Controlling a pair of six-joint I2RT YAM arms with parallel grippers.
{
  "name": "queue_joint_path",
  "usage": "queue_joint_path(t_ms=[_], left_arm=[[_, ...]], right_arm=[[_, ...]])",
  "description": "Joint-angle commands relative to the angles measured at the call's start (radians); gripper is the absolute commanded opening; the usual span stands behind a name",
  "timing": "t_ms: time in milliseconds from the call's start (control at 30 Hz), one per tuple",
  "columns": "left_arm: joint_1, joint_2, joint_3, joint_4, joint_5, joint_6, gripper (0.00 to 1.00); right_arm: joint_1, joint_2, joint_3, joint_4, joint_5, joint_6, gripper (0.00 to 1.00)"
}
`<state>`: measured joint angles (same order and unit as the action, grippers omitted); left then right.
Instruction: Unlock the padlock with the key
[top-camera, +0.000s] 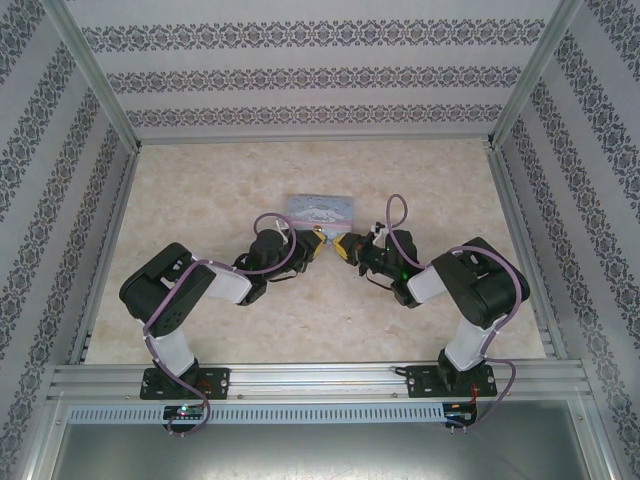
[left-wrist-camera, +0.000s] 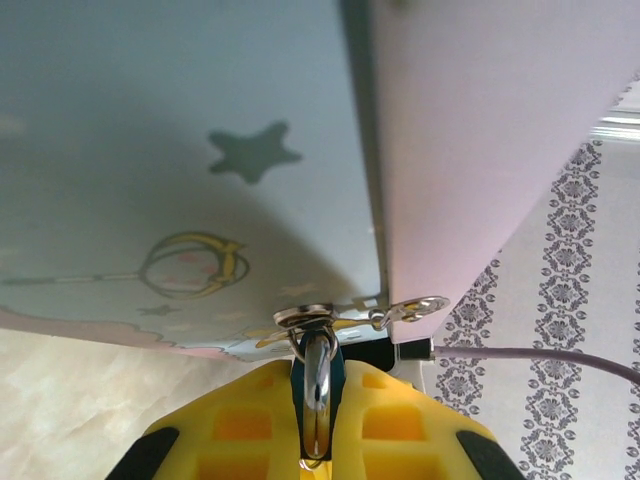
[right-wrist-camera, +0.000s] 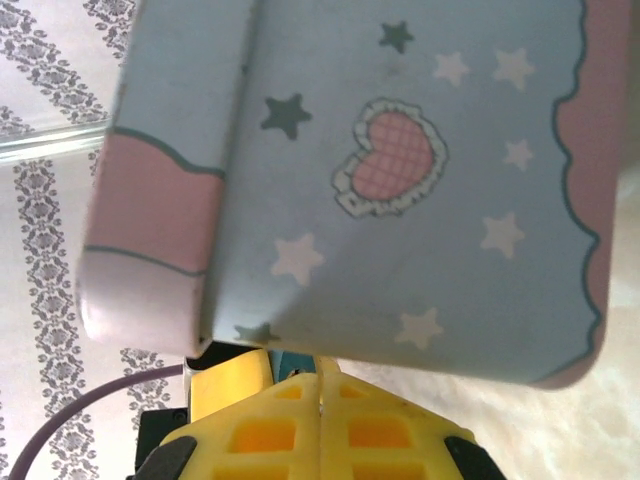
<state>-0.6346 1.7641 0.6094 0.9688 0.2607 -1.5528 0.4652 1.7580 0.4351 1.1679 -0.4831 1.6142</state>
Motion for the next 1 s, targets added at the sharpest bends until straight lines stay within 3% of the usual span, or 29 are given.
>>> queue_joint_path(t_ms=[0,200,967], left_arm=[[-0.043,-0.039,0.011,0.075,0.160,0.020,0.00],[-0.045,-0.032,0.028,0.078,0.163,0.018,0.00],[-0.045,-0.031,0.012,0.071,0.157,-0.004,0.00]], right_arm=[[0.049,0.023,0.051,0.082,0.028,0.063,0.00],[0.066,0.016,0.045,0.081,0.052,0.072,0.00],[-0.011,0.029,0.077,-0.010,-0.059,-0.188,0.00]])
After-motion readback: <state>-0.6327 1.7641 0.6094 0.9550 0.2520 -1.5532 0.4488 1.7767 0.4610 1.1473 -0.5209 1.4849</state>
